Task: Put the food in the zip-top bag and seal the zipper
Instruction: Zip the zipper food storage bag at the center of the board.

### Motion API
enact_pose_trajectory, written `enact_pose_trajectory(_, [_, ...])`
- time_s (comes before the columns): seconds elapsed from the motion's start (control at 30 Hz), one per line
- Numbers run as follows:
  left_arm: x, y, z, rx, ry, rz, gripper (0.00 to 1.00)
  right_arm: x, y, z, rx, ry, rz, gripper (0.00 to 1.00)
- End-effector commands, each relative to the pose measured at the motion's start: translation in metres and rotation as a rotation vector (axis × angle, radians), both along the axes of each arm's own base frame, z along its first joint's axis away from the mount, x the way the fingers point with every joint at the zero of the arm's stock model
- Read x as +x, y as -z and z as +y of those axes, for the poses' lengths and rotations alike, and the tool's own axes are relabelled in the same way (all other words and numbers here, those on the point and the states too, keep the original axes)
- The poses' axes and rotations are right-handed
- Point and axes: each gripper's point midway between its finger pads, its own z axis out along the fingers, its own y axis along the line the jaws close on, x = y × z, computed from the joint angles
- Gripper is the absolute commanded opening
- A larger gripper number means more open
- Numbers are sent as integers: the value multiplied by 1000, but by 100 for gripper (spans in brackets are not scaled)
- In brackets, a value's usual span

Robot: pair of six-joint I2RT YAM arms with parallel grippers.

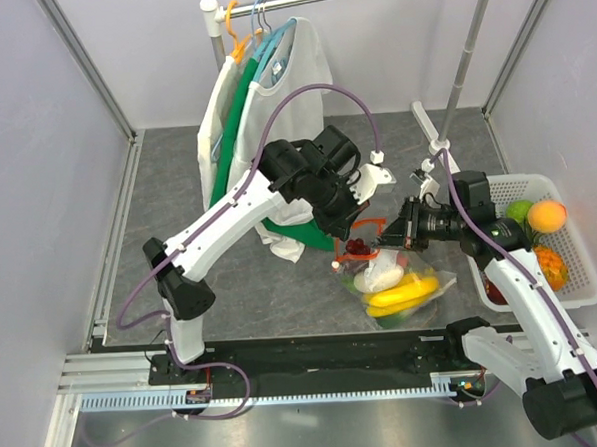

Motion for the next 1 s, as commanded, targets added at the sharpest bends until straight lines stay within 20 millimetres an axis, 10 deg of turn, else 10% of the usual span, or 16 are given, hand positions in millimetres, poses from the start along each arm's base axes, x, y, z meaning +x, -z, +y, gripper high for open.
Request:
enact_pose_trajectory(0.0, [15,-2,9,-18,-31,1,2,4,14,-9,-82,10,-65,0])
enact_pose_trajectory(0.1, [25,-14,10,-124,-89,24,3,0,1,-12,-92,0,-137,0])
enact_pose_trajectory(0.23, [17,-32,35,-346,-113,87,44,-11,-25,-15,-87,-13,-264,0])
enact_pose_trajectory(0.27, [8,2,44,-299,-105,111,51,-14,-24,-17,-96,-15,-262,0])
enact_pose_trajectory(0.47, [5,37,66,-459,-116,-174,92,-28,-30,-19,-110,-52,-339,0])
enact_pose_trajectory(0.8, [10,95,34,-469,-258,-222,83,-35,-38,-20,-102,-60,-389,0])
enact_pose_trajectory(0.97, [15,92,13,-569,-278,-196,80,-38,-42,-19,-94,-70,-404,0])
